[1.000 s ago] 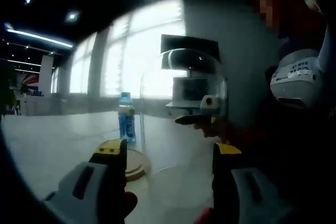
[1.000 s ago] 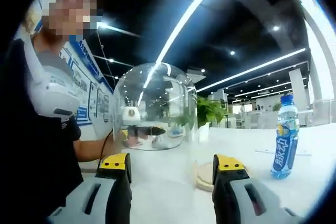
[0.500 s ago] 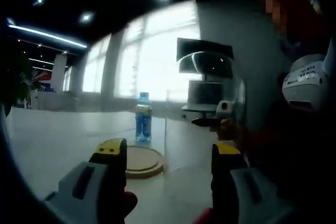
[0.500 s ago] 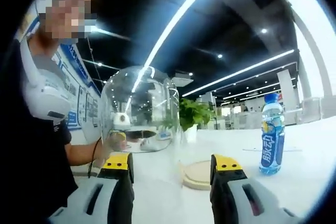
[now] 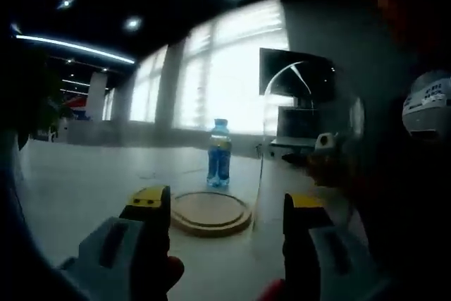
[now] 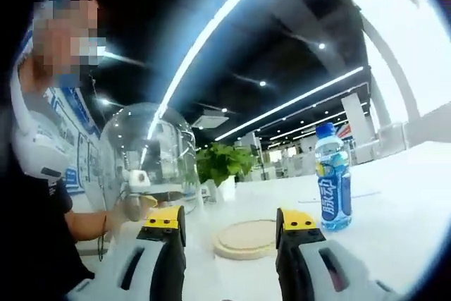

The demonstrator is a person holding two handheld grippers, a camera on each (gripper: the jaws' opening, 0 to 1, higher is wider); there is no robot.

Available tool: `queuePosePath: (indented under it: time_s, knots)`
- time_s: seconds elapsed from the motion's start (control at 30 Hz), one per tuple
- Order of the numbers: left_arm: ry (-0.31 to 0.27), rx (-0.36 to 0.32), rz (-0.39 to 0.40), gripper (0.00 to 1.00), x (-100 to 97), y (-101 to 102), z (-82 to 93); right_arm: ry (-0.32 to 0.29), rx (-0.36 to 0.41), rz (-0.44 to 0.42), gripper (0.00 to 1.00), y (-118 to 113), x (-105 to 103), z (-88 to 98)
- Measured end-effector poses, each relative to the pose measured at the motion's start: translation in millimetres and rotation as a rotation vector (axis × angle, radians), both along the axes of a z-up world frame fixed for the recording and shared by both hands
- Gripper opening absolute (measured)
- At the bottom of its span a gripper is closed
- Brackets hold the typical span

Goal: Open the cover put in the Mizone put the cover back on

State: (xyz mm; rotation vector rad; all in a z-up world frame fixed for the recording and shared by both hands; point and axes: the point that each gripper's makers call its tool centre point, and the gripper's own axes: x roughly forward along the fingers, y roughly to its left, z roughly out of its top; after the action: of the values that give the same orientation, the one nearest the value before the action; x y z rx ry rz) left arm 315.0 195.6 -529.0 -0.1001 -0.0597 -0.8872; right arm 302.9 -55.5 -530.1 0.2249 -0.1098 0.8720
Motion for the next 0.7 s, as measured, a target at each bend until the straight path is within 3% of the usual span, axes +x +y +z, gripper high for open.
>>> queuePosePath:
  time_s: [0.2,0.47,0.7]
  knots:
    - [0.007,0.01,0.035,0.54,15.3,1.4,-3.3,0.009,0.002,-0.026,0.44,-2.4,7.0,-2.2]
    - [-0.002,0.076,0.019,0.54,25.9,-9.5,-10.9,0.014,-0.09,-0.17,0.37,-13.5,29.0,-7.8]
    - [0.009,0.08,0.03,0.52,34.7,-7.2,-25.4,0.041,-0.099,-0.247,0.34,-20.9,44.4,-23.3]
